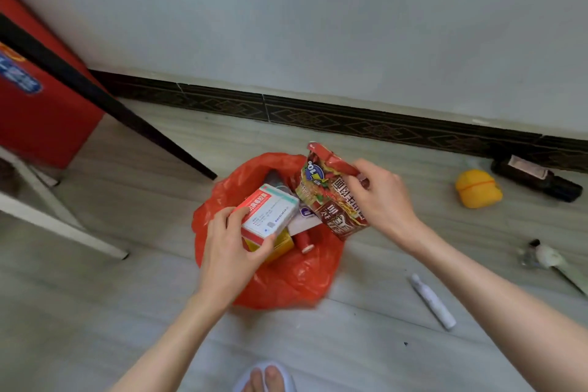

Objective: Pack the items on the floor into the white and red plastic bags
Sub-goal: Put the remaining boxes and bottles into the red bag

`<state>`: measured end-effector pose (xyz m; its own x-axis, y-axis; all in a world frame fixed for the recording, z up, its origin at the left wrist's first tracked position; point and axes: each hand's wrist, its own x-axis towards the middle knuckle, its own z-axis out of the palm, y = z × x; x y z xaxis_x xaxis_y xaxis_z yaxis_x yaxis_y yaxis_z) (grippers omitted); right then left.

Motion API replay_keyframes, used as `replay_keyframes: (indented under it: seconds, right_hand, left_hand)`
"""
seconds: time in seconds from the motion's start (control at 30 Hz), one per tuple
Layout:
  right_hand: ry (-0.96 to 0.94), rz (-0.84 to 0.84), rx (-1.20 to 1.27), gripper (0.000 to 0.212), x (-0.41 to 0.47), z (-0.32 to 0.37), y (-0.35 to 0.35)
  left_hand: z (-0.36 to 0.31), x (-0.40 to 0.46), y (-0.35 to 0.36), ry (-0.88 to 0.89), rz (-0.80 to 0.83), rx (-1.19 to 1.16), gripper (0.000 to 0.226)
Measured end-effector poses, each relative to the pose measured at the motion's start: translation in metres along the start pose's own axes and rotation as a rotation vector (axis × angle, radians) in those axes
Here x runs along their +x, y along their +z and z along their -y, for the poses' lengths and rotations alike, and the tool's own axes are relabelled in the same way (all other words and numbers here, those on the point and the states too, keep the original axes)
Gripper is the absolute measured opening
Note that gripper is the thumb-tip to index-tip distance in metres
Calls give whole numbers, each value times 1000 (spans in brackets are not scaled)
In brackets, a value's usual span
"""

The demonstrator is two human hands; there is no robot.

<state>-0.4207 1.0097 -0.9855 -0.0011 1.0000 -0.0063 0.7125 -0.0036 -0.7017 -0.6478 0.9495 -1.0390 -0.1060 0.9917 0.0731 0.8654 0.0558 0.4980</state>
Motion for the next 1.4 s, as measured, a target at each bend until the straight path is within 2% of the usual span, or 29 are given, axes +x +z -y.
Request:
replay_keyframes:
  seconds: [0.13,0.23,0.3,0.37,0.47,0.53,0.63,0.77,0.83,0.93,1.0,1.07,1.13,1.23,1.3,1.4]
  right_hand:
    - [62,-32,93,13,4,3,0]
    - [204,-44,380,12,5,8,-1]
    - [326,2,603,15,2,11,6]
    - [439,67,752,16,-3,13,20]
    - [562,142,868,14,-10,14,49]
    - [646,159,921,13,-14,16,67]
    - [741,144,1002,13,-14,20,86]
    - [802,27,1137,13,-3,33,105]
    - [796,89,1189,16,-1,44,117]
    - [728,311,1037,24,-4,63,134]
    - [654,388,931,20,-5,74,140]
    - [616,372,887,16,-3,82,140]
    - [526,267,779,26,-1,81,136]
    - [196,152,429,37,-6,75,124]
    - [-6,210,253,38,-11,66,122]
    - [-146,340,43,40,-21,47,120]
  left_hand:
    - [5,8,13,-21,-23,147,63]
    - [15,6,19,-1,22,271,64]
    - [24,2,18,-57,13,197,58]
    - [33,3,12,-183,-26,44,49]
    - [46,16,2,-322,-43,-154,56]
    - [54,22,-1,-372,-2,-130,48]
    - [59,29,-10,-378,-63,-80,23]
    - [55,30,-37,-365,-190,-130,17]
    - [55,27,-45,-378,-215,-147,17]
    - [54,22,-49,-380,-208,-173,17]
    - [51,22,-49,-383,-205,-202,17]
    - [48,24,-51,-383,-214,-229,15]
    - [45,26,-54,-365,-230,-252,10]
    - [40,25,-54,-336,-249,-247,13]
    - [38,24,-49,-331,-257,-252,15]
    - [38,21,-41,-318,-269,-227,15]
